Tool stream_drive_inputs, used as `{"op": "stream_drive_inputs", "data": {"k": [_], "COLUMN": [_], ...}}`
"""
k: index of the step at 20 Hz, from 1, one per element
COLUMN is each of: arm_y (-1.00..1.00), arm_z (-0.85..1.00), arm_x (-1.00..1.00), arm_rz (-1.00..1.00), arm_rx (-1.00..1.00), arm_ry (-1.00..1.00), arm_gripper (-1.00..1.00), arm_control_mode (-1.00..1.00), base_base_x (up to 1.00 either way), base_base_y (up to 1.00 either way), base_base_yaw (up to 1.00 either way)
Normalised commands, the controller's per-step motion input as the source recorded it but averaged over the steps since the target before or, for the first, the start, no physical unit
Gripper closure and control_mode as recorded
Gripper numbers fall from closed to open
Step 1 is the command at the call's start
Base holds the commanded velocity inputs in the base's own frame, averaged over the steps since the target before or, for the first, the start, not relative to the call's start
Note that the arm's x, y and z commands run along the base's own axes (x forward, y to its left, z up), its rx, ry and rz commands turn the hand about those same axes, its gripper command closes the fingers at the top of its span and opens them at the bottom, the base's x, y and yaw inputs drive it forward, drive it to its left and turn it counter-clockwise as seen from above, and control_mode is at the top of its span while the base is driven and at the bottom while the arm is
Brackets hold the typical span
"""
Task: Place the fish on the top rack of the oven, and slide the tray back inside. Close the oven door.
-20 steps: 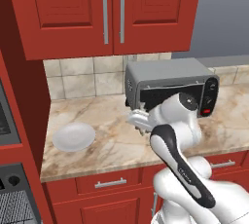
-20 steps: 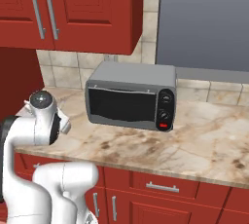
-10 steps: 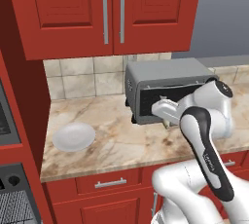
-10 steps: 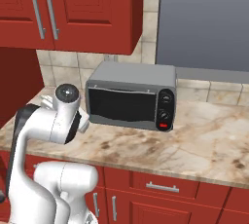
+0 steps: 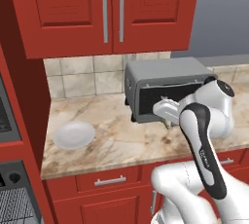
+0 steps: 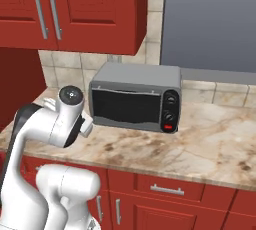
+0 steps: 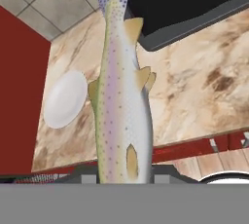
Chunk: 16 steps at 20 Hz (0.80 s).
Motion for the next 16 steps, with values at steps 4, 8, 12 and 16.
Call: {"op": "stream_drive_inputs", "data": {"k": [4, 8, 12, 16], "arm_y": [0.00, 0.00, 0.00, 0.00], "arm_z": [0.00, 0.00, 0.00, 0.00], "arm_x": [0.00, 0.00, 0.00, 0.00], "arm_rz": [0.00, 0.00, 0.00, 0.00], "arm_rx": [0.00, 0.00, 0.00, 0.00], "arm_ry": [0.00, 0.00, 0.00, 0.00], "arm_gripper": [1.00, 1.00, 1.00, 1.00], "arm_control_mode": [1.00, 1.00, 1.00, 1.00], "base_base_x": [-0.75, -0.72, -0.06, 0.19], "base_base_y": [0.08, 0.22, 0.39, 0.29], "base_base_yaw": [0.01, 0.16, 0.33, 0.57]}}
